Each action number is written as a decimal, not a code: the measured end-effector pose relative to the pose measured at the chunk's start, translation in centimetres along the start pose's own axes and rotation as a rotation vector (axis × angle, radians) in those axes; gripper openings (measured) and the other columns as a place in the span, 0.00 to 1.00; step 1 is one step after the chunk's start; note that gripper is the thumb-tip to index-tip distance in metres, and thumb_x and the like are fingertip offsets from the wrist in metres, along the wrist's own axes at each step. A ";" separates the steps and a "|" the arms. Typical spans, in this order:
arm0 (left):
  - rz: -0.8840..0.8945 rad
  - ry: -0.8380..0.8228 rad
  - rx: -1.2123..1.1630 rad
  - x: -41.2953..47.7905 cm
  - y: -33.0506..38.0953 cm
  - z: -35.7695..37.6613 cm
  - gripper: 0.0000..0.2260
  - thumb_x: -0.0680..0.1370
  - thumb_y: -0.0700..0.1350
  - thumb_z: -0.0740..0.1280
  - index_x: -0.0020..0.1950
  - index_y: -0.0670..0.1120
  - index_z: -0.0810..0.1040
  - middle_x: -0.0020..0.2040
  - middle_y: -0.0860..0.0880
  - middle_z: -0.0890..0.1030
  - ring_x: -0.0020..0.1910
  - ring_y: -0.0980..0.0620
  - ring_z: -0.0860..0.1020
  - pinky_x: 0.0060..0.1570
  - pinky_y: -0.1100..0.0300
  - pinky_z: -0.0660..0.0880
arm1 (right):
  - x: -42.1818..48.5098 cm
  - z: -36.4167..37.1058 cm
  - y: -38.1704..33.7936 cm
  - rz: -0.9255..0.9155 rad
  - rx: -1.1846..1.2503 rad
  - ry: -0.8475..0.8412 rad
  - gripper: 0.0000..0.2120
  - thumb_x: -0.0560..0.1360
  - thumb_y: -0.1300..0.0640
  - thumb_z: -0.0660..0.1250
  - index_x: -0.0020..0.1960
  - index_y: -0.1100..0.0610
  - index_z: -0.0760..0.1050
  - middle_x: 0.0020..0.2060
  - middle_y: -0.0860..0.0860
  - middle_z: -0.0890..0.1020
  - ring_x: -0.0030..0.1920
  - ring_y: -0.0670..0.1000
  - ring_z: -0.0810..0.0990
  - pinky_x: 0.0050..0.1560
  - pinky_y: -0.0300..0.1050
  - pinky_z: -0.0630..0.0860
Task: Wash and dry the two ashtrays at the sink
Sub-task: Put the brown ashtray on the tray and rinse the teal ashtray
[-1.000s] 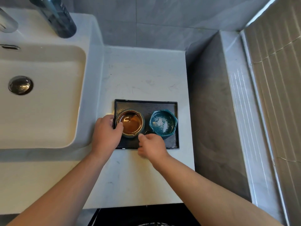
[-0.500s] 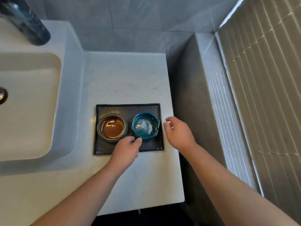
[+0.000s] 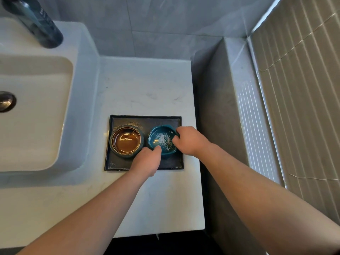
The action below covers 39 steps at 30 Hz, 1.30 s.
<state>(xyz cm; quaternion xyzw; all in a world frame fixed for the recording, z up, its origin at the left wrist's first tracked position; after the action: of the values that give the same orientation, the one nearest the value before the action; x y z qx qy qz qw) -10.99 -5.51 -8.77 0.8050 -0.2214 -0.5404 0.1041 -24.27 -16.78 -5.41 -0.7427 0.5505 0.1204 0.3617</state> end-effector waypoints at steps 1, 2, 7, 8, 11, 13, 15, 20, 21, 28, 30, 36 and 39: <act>0.013 -0.010 -0.024 0.1 0.1 0.0 0.20 0.78 0.57 0.58 0.57 0.41 0.73 0.41 0.43 0.77 0.44 0.41 0.81 0.52 0.44 0.82 | 0.1 0.0 -0.1 0.000 -0.010 0.012 0.15 0.80 0.55 0.59 0.35 0.52 0.63 0.37 0.52 0.74 0.38 0.54 0.74 0.33 0.44 0.66; 0.035 -0.021 -0.058 0.3 0.2 0.0 0.20 0.77 0.56 0.59 0.55 0.40 0.73 0.41 0.43 0.76 0.40 0.42 0.79 0.48 0.44 0.82 | 0.1 -0.1 -0.1 0.001 -0.014 0.021 0.15 0.80 0.55 0.59 0.35 0.52 0.63 0.36 0.52 0.73 0.37 0.54 0.73 0.32 0.43 0.65; 0.148 -0.091 -0.406 -1.2 0.8 0.1 0.11 0.79 0.49 0.66 0.59 0.47 0.73 0.47 0.47 0.81 0.44 0.50 0.82 0.41 0.57 0.81 | -1.8 -1.5 0.0 0.010 0.059 0.082 0.14 0.78 0.55 0.61 0.34 0.54 0.65 0.32 0.50 0.72 0.33 0.52 0.72 0.29 0.43 0.65; 0.181 -0.099 -0.488 -2.0 1.1 -0.2 0.09 0.80 0.47 0.67 0.59 0.47 0.75 0.50 0.47 0.83 0.47 0.49 0.84 0.45 0.56 0.82 | -2.6 -2.0 -0.1 0.006 0.102 0.108 0.13 0.78 0.56 0.61 0.34 0.54 0.66 0.32 0.50 0.73 0.32 0.51 0.72 0.29 0.43 0.65; 0.282 -0.069 -0.577 -4.4 1.7 -2.0 0.05 0.80 0.43 0.67 0.56 0.46 0.78 0.48 0.46 0.86 0.45 0.49 0.86 0.46 0.54 0.83 | -5.5 -3.5 -0.6 -0.014 0.261 0.187 0.09 0.78 0.54 0.63 0.40 0.55 0.70 0.31 0.48 0.77 0.32 0.48 0.75 0.32 0.44 0.70; 0.304 -0.042 -0.603 -5.7 1.5 -3.1 0.06 0.79 0.44 0.68 0.54 0.45 0.79 0.47 0.44 0.86 0.44 0.46 0.86 0.43 0.54 0.82 | -7.6 -4.0 -1.0 -0.005 0.380 0.210 0.06 0.79 0.49 0.63 0.51 0.50 0.74 0.37 0.47 0.80 0.38 0.48 0.79 0.41 0.46 0.77; 0.321 -0.040 -0.644 -7.3 1.4 -4.3 0.12 0.73 0.49 0.69 0.52 0.43 0.80 0.47 0.39 0.86 0.44 0.42 0.84 0.39 0.53 0.80 | -9.4 -3.6 -1.9 -0.023 0.578 0.156 0.06 0.80 0.47 0.62 0.55 0.47 0.74 0.40 0.47 0.81 0.38 0.48 0.80 0.43 0.48 0.78; 0.372 0.045 -0.698 -11.2 -0.2 -7.9 0.16 0.68 0.51 0.66 0.48 0.41 0.81 0.41 0.38 0.81 0.37 0.43 0.78 0.34 0.55 0.76 | -12.1 -2.0 -6.5 -0.128 0.838 0.030 0.06 0.81 0.49 0.62 0.52 0.50 0.73 0.38 0.55 0.80 0.31 0.50 0.76 0.34 0.48 0.75; 0.383 0.068 -0.716 -12.0 -0.9 -8.7 0.17 0.68 0.52 0.67 0.48 0.41 0.80 0.40 0.38 0.81 0.36 0.45 0.78 0.33 0.55 0.75 | -12.5 -1.8 -7.7 -0.153 0.842 0.009 0.08 0.78 0.47 0.62 0.52 0.51 0.73 0.37 0.54 0.80 0.31 0.49 0.77 0.33 0.47 0.76; 0.416 0.239 -0.886 -17.1 -8.3 -13.5 0.29 0.61 0.59 0.70 0.52 0.38 0.81 0.39 0.38 0.80 0.33 0.47 0.78 0.30 0.56 0.76 | -15.6 1.1 -15.3 -0.338 0.767 -0.185 0.14 0.72 0.42 0.60 0.53 0.49 0.73 0.39 0.53 0.81 0.32 0.48 0.78 0.34 0.45 0.75; 0.420 0.282 -0.930 -18.2 -10.5 -14.6 0.30 0.61 0.59 0.71 0.52 0.37 0.81 0.39 0.37 0.81 0.33 0.47 0.78 0.30 0.56 0.76 | -16.4 2.4 -17.3 -0.365 0.728 -0.229 0.16 0.73 0.42 0.60 0.54 0.50 0.73 0.39 0.53 0.82 0.32 0.48 0.78 0.34 0.45 0.76; 0.409 0.391 -1.024 -20.0 -17.0 -18.4 0.29 0.60 0.59 0.71 0.50 0.37 0.81 0.40 0.37 0.82 0.33 0.46 0.79 0.29 0.57 0.76 | -18.2 6.4 -23.5 -0.415 0.610 -0.306 0.06 0.81 0.47 0.61 0.54 0.49 0.72 0.38 0.53 0.81 0.30 0.46 0.77 0.35 0.43 0.76; 0.401 0.407 -1.064 -20.1 -20.2 -20.5 0.24 0.65 0.54 0.71 0.50 0.36 0.80 0.40 0.37 0.82 0.33 0.46 0.79 0.28 0.58 0.75 | -18.6 8.9 -26.8 -0.423 0.577 -0.333 0.05 0.81 0.48 0.61 0.55 0.47 0.72 0.37 0.53 0.80 0.30 0.46 0.77 0.35 0.44 0.75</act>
<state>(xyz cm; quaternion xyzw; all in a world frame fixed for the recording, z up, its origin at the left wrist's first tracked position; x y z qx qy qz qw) 6.35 20.25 7.69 0.6722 -0.0439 -0.3818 0.6328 -4.89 6.35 9.86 -0.6779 0.3303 0.0025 0.6568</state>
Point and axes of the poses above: each hand's wrist, its own x-axis towards the middle knuckle, its own z-axis out of the palm, y = z × x, the point moved 9 cm from there along x, towards the middle knuckle
